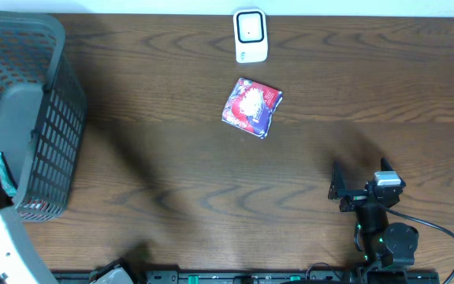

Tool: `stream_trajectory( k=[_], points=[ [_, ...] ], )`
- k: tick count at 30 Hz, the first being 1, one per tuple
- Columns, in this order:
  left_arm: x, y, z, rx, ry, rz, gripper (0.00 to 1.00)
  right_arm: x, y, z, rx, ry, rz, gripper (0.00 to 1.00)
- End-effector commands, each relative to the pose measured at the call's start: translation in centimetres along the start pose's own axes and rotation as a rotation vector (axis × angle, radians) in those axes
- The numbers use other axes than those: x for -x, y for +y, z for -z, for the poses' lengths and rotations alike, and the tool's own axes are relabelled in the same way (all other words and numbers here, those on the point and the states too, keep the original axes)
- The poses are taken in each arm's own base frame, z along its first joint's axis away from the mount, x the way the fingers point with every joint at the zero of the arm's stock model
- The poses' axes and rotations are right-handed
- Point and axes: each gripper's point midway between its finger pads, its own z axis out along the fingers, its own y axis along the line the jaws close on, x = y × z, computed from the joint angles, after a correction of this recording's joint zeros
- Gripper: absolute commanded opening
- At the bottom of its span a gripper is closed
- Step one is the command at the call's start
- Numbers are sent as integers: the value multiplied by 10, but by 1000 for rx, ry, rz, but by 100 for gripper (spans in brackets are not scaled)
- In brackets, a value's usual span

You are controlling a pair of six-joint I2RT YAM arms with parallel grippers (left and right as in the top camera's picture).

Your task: Scan the item barcode

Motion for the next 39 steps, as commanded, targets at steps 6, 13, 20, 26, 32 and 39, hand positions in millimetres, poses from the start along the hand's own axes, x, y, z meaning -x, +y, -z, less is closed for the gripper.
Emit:
stream_trajectory(
  k=[6,13,20,26,32,39],
  points=[
    [-105,-95,-2,-458,343,-409,7,0,1,0,1,0,4,99],
    [-212,-116,-21,-605,551,-702,7,0,1,0,1,0,3,99],
    [-332,-105,-44,-611,794,-848,7,0,1,0,1,0,3,99],
    [-412,-71,-67,-479,912,-957,7,0,1,0,1,0,4,99],
    [-460,-42,-79,-378,965,-1046,7,0,1,0,1,0,4,99],
    [-477,-22,-93,-286,983,-1037,11,0,1,0,1,0,4,99]
  ],
)
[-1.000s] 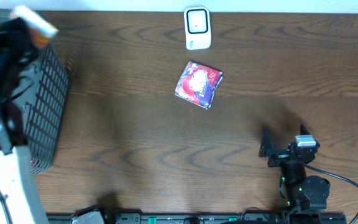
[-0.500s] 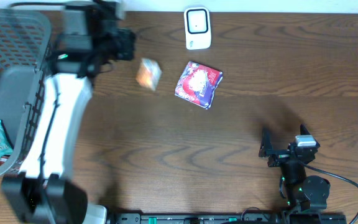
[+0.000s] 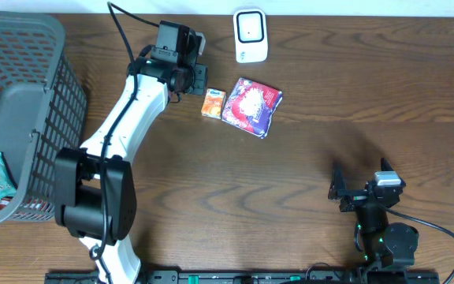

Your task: Scan the item barcode

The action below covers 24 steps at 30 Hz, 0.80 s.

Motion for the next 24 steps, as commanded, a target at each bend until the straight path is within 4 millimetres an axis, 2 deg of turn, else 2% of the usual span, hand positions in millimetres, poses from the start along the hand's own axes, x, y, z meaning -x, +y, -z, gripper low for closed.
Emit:
stream_trajectory(
  k=[1,8,12,15,19,24],
  points=[
    [-1,11,-12,48,7,51,11,0,1,0,1,0,4,99],
    [-30,19,-57,62,105,86,11,0,1,0,1,0,3,99],
    [-42,28,-74,99,134,86,15,0,1,0,1,0,4,99],
    [-45,44,-79,188,135,80,15,0,1,0,1,0,4,99],
    [-43,67,-75,322,118,71,15,0,1,0,1,0,3,99],
    [-42,73,-75,339,114,77,15,0,1,0,1,0,4,99]
  ],
)
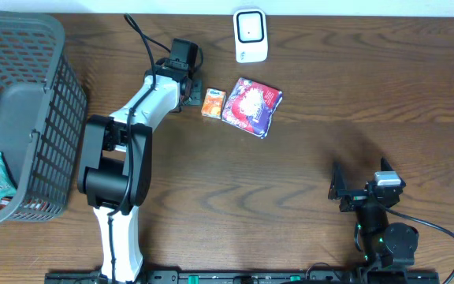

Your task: Scan the item barcode

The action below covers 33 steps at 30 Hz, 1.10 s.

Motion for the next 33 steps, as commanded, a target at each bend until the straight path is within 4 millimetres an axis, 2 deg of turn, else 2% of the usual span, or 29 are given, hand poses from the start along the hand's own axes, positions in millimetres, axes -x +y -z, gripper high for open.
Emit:
stream_trajectory(
  k=[1,9,16,27,33],
  points=[
    [5,14,-1,62,-15,18,15,0,1,0,1,0,3,99],
    [-3,10,-13,52,11,119,17,0,1,0,1,0,4,99],
    [-8,-31,-10,-181,54,121,17,0,1,0,1,0,3,99],
    [-27,-61,-10,-226,96,74,17,0,1,0,1,0,3,99],
    [-32,-81,-6,-243,96,36,17,0,1,0,1,0,4,99]
  ],
)
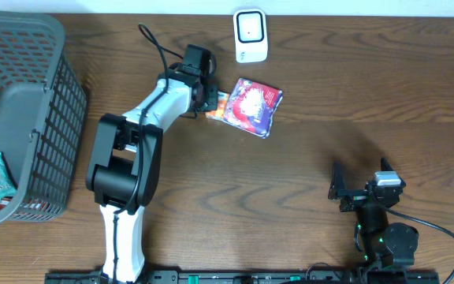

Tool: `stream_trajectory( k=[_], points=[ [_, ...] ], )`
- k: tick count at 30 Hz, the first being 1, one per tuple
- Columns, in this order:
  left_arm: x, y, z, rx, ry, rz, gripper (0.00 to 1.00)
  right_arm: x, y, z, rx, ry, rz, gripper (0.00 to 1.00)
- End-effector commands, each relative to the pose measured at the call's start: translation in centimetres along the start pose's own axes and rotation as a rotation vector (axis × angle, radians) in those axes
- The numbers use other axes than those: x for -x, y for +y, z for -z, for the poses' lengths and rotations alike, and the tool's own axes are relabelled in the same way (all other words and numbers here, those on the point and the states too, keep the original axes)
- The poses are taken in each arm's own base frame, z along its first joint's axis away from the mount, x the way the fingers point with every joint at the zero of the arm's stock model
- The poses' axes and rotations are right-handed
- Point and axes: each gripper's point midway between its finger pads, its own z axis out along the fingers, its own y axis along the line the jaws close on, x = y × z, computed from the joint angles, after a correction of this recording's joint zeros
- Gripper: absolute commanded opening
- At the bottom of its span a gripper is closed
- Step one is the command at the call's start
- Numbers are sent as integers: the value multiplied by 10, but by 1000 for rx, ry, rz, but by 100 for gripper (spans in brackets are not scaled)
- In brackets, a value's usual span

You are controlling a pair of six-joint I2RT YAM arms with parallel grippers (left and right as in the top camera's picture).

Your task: Scan the item barcode

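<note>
A small orange box (220, 105) lies on the table against the left edge of a red and white packet (251, 106). A white barcode scanner (251, 35) stands at the far edge, just behind them. My left gripper (210, 96) is right at the box's left end and covers part of it. The overhead view does not show how its fingers stand. Near the front right my right gripper (336, 186) rests with its fingers apart and nothing between them.
A dark mesh basket (50, 118) stands at the far left, holding a grey liner and a few packaged items. My white left arm (120, 166) stretches from the front edge up to the box.
My left gripper has moved to the right, from just left of the orange box to over the box's left end. The box, packet, scanner and right arm stay in place.
At first the left arm was down at the basket and only the red packet lay by the scanner. Then the orange box lay beside the packet, with the left gripper just behind it. The gripper then stood left of the box and now covers its left end.
</note>
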Motion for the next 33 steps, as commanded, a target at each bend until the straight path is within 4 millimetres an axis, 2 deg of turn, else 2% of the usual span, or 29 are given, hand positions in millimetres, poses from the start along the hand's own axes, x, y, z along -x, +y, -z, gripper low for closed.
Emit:
stream_trajectory(
  k=[1,9,13,15,19,23,25,28,29,32,33],
  points=[
    [-12,-11,-9,-15,31,-8,17,0,1,0,1,0,4,99],
    [-24,-48,-8,-103,58,-56,17,0,1,0,1,0,4,99],
    [-16,-57,-1,-115,36,-69,17,0,1,0,1,0,4,99],
    [-8,-61,11,-122,10,-72,17,0,1,0,1,0,4,99],
    [19,-57,48,-100,-92,-69,17,0,1,0,1,0,4,99],
    [55,-29,104,18,-258,-33,17,0,1,0,1,0,4,99],
    [70,-8,135,85,-335,-2,24,0,1,0,1,0,4,99],
    [87,26,178,182,-438,46,29,0,1,0,1,0,3,99],
    [92,39,195,217,-474,65,32,0,1,0,1,0,4,99],
    [101,76,233,280,-549,130,51,0,1,0,1,0,4,99],
    [102,88,244,291,-570,153,55,0,1,0,1,0,3,99]
  ],
)
